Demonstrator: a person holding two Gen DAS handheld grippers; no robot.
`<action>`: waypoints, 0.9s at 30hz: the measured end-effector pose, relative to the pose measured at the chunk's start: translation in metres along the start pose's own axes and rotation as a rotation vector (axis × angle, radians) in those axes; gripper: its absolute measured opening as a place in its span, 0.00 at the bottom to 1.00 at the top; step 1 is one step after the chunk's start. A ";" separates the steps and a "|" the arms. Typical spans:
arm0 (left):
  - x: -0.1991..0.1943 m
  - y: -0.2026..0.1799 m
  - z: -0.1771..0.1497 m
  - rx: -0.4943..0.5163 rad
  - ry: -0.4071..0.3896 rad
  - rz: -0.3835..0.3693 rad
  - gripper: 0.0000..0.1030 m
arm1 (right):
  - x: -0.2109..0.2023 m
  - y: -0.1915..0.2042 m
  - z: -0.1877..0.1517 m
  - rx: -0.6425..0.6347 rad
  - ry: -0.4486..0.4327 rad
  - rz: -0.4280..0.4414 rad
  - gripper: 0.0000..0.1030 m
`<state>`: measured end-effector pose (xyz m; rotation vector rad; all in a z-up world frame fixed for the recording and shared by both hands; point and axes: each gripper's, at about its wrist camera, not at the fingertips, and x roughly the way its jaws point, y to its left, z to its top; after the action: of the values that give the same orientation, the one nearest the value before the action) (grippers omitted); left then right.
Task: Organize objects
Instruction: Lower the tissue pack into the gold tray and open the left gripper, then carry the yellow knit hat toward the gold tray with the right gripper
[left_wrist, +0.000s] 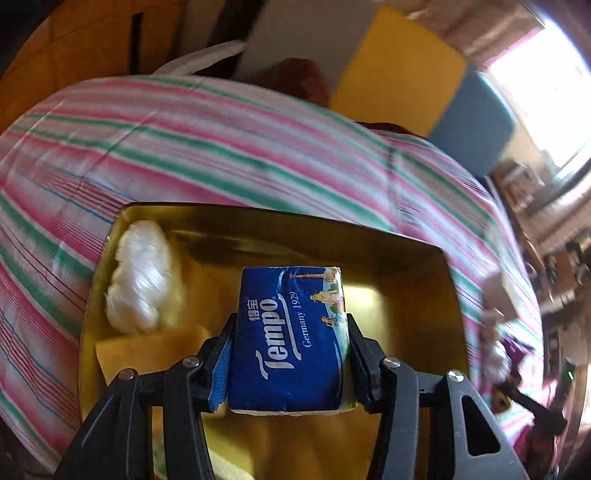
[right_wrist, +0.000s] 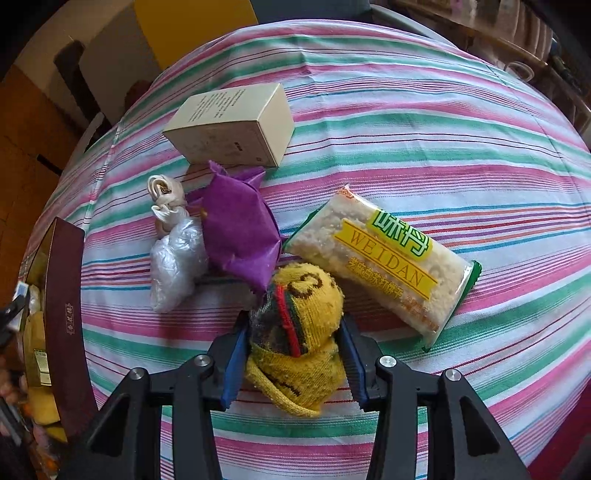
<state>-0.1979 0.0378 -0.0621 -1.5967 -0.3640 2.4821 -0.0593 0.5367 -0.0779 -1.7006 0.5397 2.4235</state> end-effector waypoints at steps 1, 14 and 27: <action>0.005 0.005 0.003 -0.014 -0.006 0.029 0.51 | 0.006 0.008 0.003 0.000 0.000 -0.001 0.46; -0.012 0.017 0.019 -0.013 -0.066 0.037 0.62 | 0.018 0.022 0.002 -0.013 -0.002 -0.013 0.50; -0.101 -0.008 -0.086 0.130 -0.190 0.046 0.62 | 0.015 0.018 0.004 -0.041 -0.009 -0.038 0.48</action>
<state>-0.0778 0.0283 -0.0064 -1.3395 -0.1881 2.6405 -0.0734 0.5205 -0.0866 -1.6990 0.4559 2.4308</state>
